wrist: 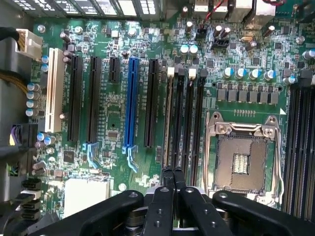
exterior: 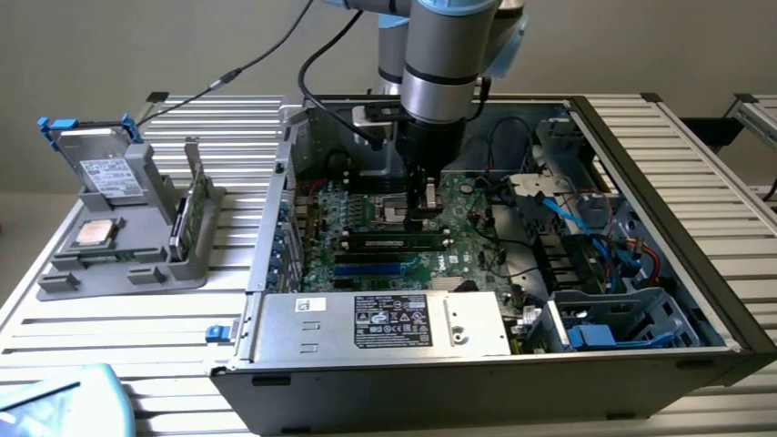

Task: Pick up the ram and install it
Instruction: 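Press down the ram until it locks into place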

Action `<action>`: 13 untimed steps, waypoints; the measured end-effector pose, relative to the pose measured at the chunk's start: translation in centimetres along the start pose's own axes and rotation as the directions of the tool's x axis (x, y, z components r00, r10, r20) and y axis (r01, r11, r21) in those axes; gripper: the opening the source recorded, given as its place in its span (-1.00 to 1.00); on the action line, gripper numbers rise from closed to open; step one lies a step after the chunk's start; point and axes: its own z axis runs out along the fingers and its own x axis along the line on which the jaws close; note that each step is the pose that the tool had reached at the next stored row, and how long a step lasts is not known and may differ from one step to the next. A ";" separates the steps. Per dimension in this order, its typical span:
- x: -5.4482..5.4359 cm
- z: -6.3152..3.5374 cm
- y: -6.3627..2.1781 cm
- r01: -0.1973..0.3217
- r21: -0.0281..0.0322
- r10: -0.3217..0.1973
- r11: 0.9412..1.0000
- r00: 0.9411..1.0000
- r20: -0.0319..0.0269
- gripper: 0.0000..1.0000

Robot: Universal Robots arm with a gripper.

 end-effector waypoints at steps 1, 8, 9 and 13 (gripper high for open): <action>0.0 0.02 0.16 0.000 0.001 0.000 1.000 1.000 0.000 -0.80; -0.1 0.12 1.20 0.000 0.002 0.000 1.000 1.000 -0.001 -0.80; -0.1 0.15 1.34 0.000 0.002 0.000 1.000 1.000 -0.001 -0.80; -0.2 0.27 1.90 0.000 0.003 0.000 1.000 1.000 -0.003 -0.80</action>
